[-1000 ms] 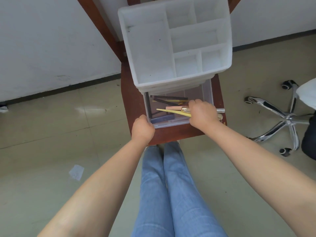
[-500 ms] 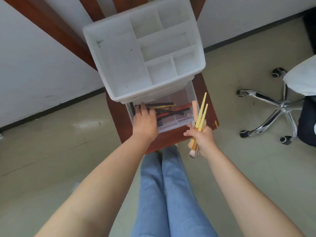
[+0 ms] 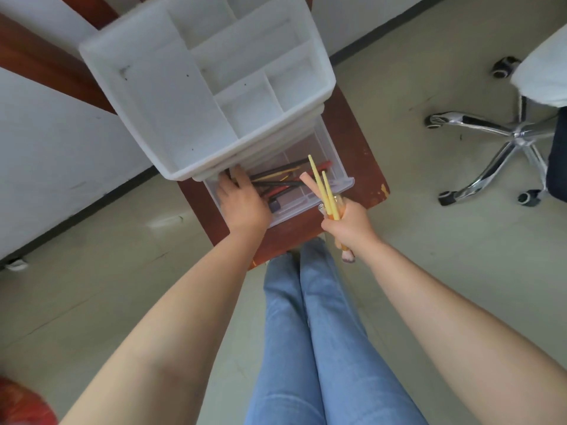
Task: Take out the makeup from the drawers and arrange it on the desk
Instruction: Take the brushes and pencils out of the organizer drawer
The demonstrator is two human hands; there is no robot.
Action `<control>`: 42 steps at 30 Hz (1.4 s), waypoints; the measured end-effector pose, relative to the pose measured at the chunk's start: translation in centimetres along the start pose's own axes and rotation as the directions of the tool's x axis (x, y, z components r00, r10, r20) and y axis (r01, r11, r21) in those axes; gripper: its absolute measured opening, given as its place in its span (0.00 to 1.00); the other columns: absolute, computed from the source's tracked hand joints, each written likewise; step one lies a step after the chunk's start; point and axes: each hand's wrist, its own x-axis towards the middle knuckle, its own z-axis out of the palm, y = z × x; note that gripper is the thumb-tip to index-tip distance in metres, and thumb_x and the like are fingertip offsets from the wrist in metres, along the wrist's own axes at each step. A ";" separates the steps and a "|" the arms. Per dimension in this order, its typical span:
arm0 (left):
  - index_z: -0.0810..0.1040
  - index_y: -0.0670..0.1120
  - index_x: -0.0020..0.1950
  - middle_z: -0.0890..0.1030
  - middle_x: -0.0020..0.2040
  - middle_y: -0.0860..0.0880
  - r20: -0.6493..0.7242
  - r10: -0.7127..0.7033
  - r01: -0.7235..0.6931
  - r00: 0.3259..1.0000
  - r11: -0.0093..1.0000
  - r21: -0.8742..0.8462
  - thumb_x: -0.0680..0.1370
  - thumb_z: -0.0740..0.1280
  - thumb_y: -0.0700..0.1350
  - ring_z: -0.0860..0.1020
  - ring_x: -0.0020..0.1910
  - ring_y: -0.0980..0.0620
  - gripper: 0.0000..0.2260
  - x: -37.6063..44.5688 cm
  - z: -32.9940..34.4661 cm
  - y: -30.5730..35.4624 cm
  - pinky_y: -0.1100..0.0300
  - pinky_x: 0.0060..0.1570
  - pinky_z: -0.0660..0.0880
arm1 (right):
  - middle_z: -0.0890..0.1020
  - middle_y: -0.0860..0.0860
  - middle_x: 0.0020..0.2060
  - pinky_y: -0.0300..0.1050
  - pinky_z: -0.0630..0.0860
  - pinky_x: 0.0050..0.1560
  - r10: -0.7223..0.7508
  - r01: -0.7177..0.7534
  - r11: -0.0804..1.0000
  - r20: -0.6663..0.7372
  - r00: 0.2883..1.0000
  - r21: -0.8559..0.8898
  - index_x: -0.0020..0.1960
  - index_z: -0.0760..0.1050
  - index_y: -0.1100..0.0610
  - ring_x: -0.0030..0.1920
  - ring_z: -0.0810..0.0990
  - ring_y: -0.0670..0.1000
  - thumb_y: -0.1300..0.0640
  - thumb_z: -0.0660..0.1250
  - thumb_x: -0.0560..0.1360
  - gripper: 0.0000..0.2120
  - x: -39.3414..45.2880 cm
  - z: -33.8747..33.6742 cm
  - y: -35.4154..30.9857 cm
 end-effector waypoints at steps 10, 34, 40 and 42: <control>0.67 0.36 0.64 0.68 0.63 0.35 0.140 0.009 -0.026 0.990 0.993 0.117 0.74 0.62 0.35 0.66 0.63 0.38 0.18 1.4 0.2 -0.1 0.49 0.59 0.67 | 0.78 0.60 0.46 0.49 0.72 0.39 -0.539 0.424 0.469 0.129 0.832 -0.774 0.44 0.75 0.65 0.51 0.75 0.61 0.69 0.69 0.62 0.11 0.9 -0.8 1.0; 0.63 0.41 0.64 0.70 0.60 0.40 0.250 0.426 -0.487 0.869 0.652 0.581 0.72 0.64 0.37 0.68 0.60 0.40 0.22 3.5 0.8 3.0 0.50 0.61 0.65 | 0.79 0.61 0.44 0.66 0.64 0.62 -0.655 0.488 0.345 0.167 0.737 -0.801 0.34 0.76 0.63 0.53 0.78 0.62 0.72 0.71 0.52 0.12 0.8 -0.9 3.0; 0.70 0.40 0.59 0.76 0.54 0.41 0.319 0.442 -0.541 0.838 0.608 0.580 0.75 0.63 0.37 0.75 0.52 0.41 0.13 3.8 0.8 2.8 0.52 0.52 0.70 | 0.78 0.61 0.47 0.63 0.60 0.66 -0.647 0.478 0.363 0.153 0.747 -0.799 0.36 0.76 0.64 0.57 0.75 0.62 0.72 0.69 0.57 0.09 1.0 -0.6 3.2; 0.72 0.41 0.56 0.77 0.52 0.42 0.354 0.460 -0.578 0.814 0.581 0.574 0.75 0.63 0.38 0.76 0.50 0.42 0.10 4.2 0.6 2.6 0.54 0.47 0.69 | 0.79 0.61 0.47 0.64 0.62 0.65 -0.664 0.482 0.353 0.148 0.733 -0.802 0.36 0.76 0.64 0.56 0.76 0.62 0.72 0.70 0.58 0.08 1.0 -0.6 3.3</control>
